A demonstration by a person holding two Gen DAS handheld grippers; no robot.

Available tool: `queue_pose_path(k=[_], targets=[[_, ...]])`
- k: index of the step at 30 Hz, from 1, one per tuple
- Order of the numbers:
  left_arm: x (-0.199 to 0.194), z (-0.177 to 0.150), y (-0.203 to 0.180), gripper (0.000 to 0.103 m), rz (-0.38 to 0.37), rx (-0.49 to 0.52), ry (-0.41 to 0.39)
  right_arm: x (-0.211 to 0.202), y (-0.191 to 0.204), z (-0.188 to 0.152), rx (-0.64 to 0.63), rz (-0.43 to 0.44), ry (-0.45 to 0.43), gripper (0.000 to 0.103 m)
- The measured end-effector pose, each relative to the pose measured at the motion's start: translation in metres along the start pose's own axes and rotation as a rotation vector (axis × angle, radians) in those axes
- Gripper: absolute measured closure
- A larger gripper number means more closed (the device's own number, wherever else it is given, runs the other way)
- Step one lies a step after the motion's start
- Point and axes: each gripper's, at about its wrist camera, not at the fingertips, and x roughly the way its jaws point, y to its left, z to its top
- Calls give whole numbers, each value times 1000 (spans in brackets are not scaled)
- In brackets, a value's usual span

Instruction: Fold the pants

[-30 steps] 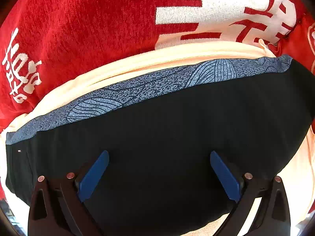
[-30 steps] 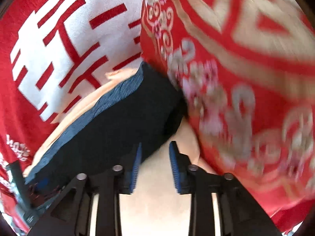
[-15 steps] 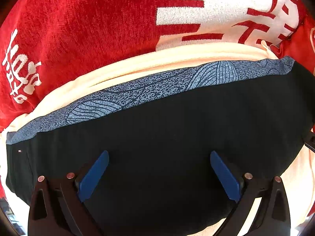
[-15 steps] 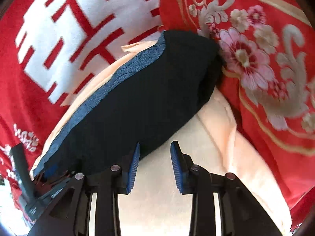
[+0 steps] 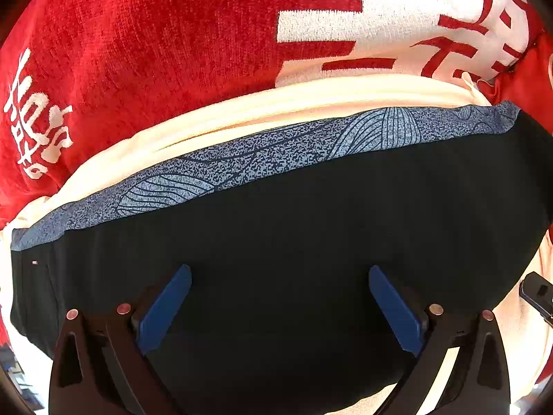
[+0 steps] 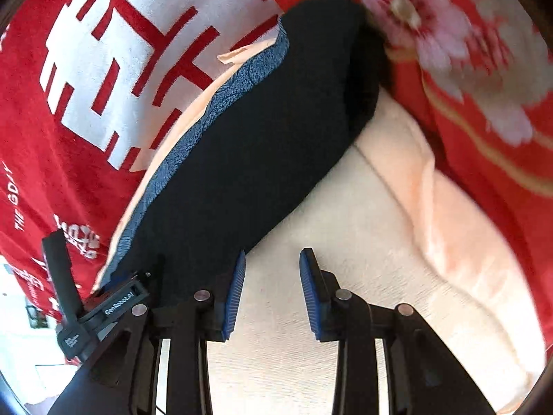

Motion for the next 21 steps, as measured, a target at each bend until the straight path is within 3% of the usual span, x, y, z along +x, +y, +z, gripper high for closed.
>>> queue_pose_path(k=[9,21], targets=[[2,0,1,0,7,-1,-3,4,-7,6,37,78,-34,67],[3,-6,2,0,10,-3,-16,15,-14,26,89,158,-166,67]])
